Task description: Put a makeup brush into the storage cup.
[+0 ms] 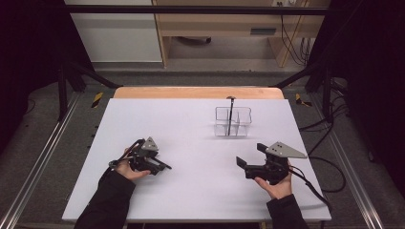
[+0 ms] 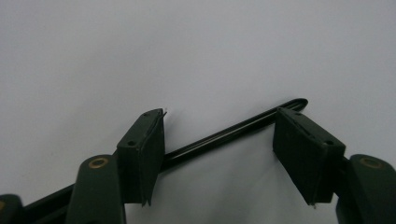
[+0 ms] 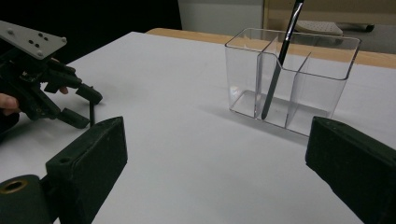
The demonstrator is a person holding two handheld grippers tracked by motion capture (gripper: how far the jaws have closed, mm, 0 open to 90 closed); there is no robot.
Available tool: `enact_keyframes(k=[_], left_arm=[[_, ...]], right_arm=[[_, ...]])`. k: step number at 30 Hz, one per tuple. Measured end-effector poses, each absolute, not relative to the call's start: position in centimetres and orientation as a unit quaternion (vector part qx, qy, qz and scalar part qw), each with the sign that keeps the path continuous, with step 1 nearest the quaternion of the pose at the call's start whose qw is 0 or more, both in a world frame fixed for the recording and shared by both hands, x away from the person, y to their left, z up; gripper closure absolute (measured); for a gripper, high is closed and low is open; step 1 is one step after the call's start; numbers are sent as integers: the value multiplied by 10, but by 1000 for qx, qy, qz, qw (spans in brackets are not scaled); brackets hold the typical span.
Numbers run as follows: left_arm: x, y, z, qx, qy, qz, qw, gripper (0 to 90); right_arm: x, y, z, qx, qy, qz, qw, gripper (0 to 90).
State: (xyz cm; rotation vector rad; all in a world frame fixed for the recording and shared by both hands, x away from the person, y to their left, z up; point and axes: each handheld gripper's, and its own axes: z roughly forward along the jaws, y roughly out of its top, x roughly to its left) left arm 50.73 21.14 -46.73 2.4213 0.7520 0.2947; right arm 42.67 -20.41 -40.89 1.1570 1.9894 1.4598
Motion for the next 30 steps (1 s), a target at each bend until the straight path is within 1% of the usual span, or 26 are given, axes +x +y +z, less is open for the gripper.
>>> enact_keyframes(k=[10,17,30], left_arm=[[504,208,-465,909,284,109,284,427],[500,205,-463,912,281,106,279,530],[498,206,-460,915,290,87,268,654]], right_arm=[[427,-203,-410,415,717,521,206,61],[427,-203,-410,414,716,523,206,61],[427,-202,-410,414,717,522,206,61]])
